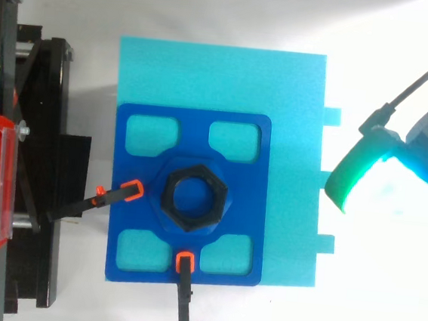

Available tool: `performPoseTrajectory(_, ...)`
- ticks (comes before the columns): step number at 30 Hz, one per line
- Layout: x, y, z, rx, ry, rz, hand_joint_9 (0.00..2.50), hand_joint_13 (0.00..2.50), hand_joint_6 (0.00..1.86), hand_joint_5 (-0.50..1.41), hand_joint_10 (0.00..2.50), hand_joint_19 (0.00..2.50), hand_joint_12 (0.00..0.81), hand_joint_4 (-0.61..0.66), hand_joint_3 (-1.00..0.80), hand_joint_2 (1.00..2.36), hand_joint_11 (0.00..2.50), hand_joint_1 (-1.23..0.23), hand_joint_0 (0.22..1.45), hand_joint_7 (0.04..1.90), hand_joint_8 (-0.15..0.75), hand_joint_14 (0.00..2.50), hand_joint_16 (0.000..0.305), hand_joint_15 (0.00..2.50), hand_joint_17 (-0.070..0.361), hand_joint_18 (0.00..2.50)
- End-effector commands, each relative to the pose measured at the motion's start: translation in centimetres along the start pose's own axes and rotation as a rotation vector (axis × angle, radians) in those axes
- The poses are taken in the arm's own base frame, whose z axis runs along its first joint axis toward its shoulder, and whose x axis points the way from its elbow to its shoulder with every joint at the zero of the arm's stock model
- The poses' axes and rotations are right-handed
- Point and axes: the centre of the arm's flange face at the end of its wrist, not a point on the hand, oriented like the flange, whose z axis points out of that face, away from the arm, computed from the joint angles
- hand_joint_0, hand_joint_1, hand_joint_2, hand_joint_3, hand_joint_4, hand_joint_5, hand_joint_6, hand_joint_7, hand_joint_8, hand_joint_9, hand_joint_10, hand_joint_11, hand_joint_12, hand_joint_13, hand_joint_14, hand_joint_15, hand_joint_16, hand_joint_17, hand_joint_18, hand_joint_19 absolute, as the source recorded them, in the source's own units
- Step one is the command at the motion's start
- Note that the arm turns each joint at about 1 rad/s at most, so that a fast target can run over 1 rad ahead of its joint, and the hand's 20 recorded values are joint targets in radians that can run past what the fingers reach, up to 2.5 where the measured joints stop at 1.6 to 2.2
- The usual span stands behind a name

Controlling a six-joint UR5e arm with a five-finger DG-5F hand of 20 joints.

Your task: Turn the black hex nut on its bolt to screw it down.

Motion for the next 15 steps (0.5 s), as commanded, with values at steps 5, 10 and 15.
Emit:
performPoseTrajectory(5, 0.2, -0.1, 0.0, 0.007, 0.004, -0.001, 0.83, 0.79, 0.50, -0.14, 0.01, 0.49, 0.297, 0.15, -0.50, 1.00, 0.16, -0.58, 0.55, 0.74, 0.246, 0.01, 0.044, 0.22, 0.100, 0.67)
performPoseTrajectory(10, 0.2, 0.0, 0.1, 0.006, -0.003, -0.038, 0.84, 0.79, 0.50, -0.14, 0.01, 0.48, 0.298, 0.15, -0.50, 1.00, 0.17, -0.58, 0.55, 0.75, 0.249, 0.01, 0.044, 0.21, 0.098, 0.67)
performPoseTrajectory(15, -0.4, -0.3, 1.2, 0.027, -0.146, -0.278, 0.85, 0.77, 0.50, -0.13, 0.00, 0.48, 0.297, 0.17, -0.50, 1.00, 0.17, -0.58, 0.55, 0.76, 0.253, 0.01, 0.043, 0.21, 0.098, 0.66)
